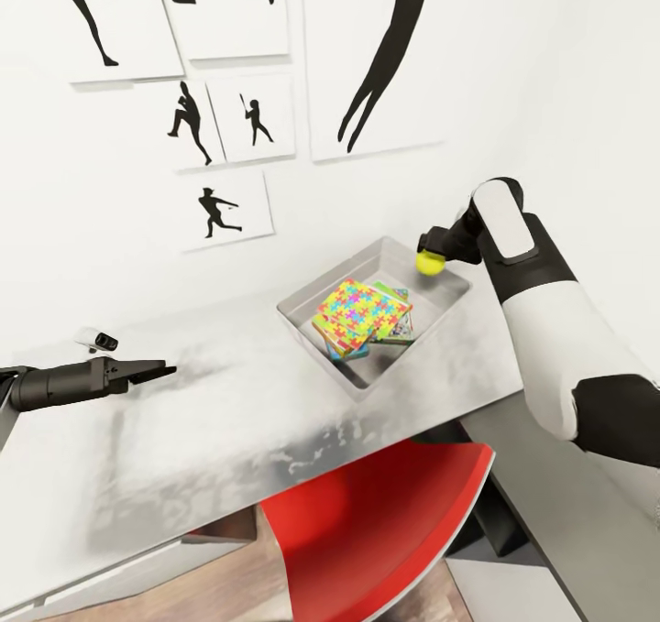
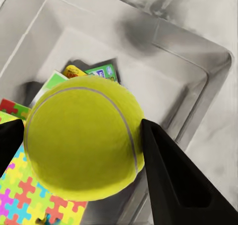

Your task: Put all the toys in the child's room - the three board games (two on the bed and one on the table), the two jigsaw puzzles on the table, and the tennis ball on the table - inside the toy box on the table in the child's room.

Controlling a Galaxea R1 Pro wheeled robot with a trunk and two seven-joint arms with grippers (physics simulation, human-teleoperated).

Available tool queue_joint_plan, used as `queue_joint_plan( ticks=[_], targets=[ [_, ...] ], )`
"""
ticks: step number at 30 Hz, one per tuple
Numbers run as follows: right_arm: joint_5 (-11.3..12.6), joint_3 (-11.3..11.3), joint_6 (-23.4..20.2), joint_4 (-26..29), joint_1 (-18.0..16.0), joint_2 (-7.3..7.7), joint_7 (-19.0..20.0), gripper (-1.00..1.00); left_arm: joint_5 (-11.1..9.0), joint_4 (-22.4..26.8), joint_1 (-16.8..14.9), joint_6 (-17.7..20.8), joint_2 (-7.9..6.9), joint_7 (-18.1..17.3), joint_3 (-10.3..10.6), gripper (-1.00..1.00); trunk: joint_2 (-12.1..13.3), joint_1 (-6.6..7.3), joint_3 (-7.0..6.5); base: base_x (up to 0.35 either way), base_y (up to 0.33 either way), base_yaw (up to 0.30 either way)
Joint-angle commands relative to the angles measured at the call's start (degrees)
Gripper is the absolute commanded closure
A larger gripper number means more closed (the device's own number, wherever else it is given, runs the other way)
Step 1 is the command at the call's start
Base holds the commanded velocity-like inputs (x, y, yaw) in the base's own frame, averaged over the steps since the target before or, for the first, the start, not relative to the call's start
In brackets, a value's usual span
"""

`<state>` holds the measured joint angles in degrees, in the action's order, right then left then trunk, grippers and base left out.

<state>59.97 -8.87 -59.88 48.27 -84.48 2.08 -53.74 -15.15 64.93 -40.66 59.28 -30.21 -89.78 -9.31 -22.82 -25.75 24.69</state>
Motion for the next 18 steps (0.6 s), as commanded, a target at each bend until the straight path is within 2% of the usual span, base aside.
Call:
queue_joint_plan(
  ticks=[1,8,14,17,18],
  targets=[
    [0.66,-0.27,-0.12,-0.22,-0.11,-0.4,-0.93,1.0,0.06,0.02,-0.03,0.63,-0.02,-0.22,0.01,-1.0,-0.1,-0.04,0.0,0.0,0.0,0.0],
    [0.59,-0.36,-0.12,-6.46,-0.87,-3.8,-3.56,1.0,0.18,0.02,-0.03,0.59,-0.09,-0.22,0.01,-1.0,-0.1,-0.04,-0.67,0.0,0.0,0.0],
    [0.04,-1.26,-0.12,-10.08,-1.18,-4.3,-3.89,1.0,0.15,0.02,-0.03,0.6,-0.1,-0.22,-0.03,-1.0,-0.1,-0.04,-1.23,0.0,0.0,0.0],
    [-1.74,-1.42,-0.12,-10.85,-1.2,-4.33,-3.91,1.0,0.08,0.02,-0.03,0.59,-0.09,-0.22,-0.07,-1.0,-0.1,-0.04,-1.52,0.0,0.0,0.0],
    [-3.35,-1.46,-0.12,-11.09,-1.21,-4.35,-3.88,1.0,0.06,0.02,-0.03,0.61,-0.1,-0.22,-0.08,-1.0,-0.1,-0.04,-1.61,0.0,0.0,0.0]
  ],
)
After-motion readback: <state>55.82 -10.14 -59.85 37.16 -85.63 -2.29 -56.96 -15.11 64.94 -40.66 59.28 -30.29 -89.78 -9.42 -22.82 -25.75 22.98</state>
